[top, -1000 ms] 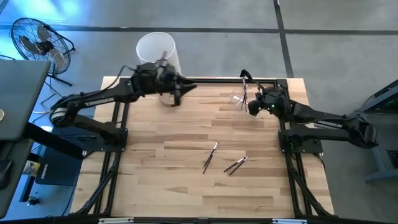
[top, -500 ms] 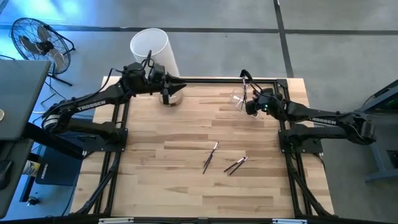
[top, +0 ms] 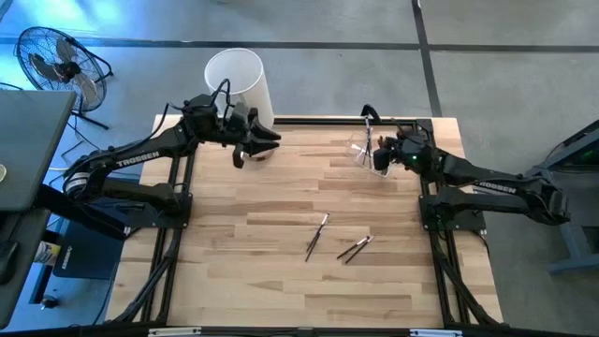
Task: Put items in baskets/containers
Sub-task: Put the blush brush into the transparent organizer
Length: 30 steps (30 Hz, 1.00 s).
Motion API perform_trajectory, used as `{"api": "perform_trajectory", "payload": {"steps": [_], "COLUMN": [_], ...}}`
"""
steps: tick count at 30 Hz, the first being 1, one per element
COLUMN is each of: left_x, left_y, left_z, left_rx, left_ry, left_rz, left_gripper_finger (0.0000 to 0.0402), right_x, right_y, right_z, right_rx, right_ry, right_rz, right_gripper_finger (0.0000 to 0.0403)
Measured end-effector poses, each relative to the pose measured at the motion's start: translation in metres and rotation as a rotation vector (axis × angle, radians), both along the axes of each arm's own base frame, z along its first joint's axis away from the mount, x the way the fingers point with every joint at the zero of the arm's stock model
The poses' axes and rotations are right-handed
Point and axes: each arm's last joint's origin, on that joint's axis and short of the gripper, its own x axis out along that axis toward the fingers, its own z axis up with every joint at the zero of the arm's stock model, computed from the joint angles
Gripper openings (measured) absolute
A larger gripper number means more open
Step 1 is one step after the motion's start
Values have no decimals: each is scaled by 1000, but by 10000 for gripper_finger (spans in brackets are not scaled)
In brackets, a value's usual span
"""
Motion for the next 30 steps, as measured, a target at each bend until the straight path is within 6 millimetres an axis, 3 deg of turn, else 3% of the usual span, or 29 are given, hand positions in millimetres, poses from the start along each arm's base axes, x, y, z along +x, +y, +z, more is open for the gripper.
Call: {"api": "perform_trajectory", "payload": {"steps": [7, 14, 19, 24, 30], "left_x": [12, 36, 48, 60, 73], "left_y": [-10, -34, -46, -59, -84], "left_z": [-9, -23, -35, -59, -83], "left_rx": [-24, -31, -66, -123, -178], "left_ry": [55, 118, 181, 331, 456], "left_rz": [19, 157, 249, 329, 338], "left_gripper_finger": [122, 122, 122, 122, 122], "right_x": [1, 14, 33, 54, 81], "right_y": [1, -5, -17, -51, -113], "right_z": [32, 104, 152, 188, 198], "right_rx": [-147, -334, -436, -343, -64], "right_ry": [-126, -87, 73, 247, 408], "right_rz": [99, 164, 150, 105, 72], "right_gripper_finger": [136, 123, 114, 117, 147]}}
